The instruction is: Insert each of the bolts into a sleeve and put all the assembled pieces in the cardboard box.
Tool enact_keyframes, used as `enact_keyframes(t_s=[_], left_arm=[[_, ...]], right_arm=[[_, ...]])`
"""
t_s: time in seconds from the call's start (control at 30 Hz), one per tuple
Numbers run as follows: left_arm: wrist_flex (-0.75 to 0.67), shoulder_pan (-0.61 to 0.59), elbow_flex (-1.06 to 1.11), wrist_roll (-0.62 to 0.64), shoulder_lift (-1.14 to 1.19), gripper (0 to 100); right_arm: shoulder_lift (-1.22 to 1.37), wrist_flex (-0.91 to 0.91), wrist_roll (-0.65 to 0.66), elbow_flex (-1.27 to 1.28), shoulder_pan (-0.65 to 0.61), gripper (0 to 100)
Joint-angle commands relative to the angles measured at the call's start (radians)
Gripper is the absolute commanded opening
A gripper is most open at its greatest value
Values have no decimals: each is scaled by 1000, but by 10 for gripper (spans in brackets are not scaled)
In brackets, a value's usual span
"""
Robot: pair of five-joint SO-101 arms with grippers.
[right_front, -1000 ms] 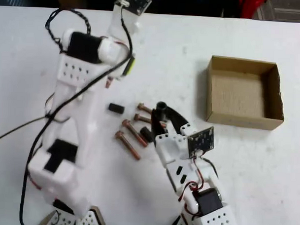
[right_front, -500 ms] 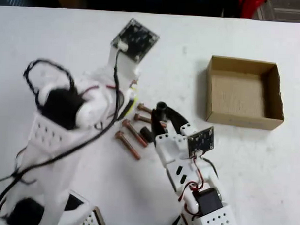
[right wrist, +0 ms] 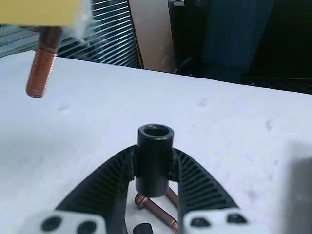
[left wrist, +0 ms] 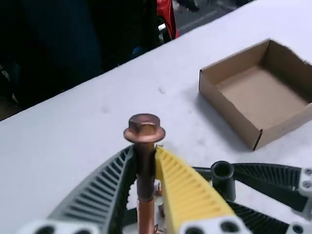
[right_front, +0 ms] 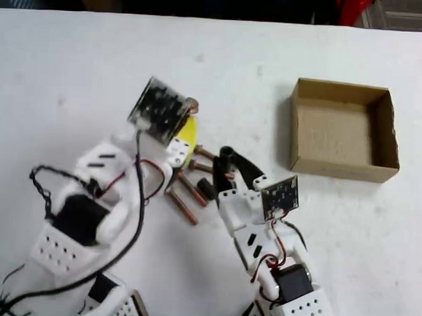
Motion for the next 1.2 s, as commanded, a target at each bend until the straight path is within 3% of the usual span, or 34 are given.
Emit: enact_keyframes(t_s=[0.0,0.23,0.4,0.7,1.03,1.17], left_arm=[[-120,50,52,126,-114,24],[-287,133,150,187,-170,24],[-477,153,265,393,-188,24],[-847,148,516,407,-291,24],[-795,147,543,407,-306,24],[-795,147,549,316,-306,24]], right_arm=[[-10,2,-2,8,-4,17],[-5,2,0,8,-2,17],[-10,1,0,8,-2,17],[-10,-2,2,8,-2,17],[-12,1,2,8,-10,17],[-12,-7,3,8,-12,17]])
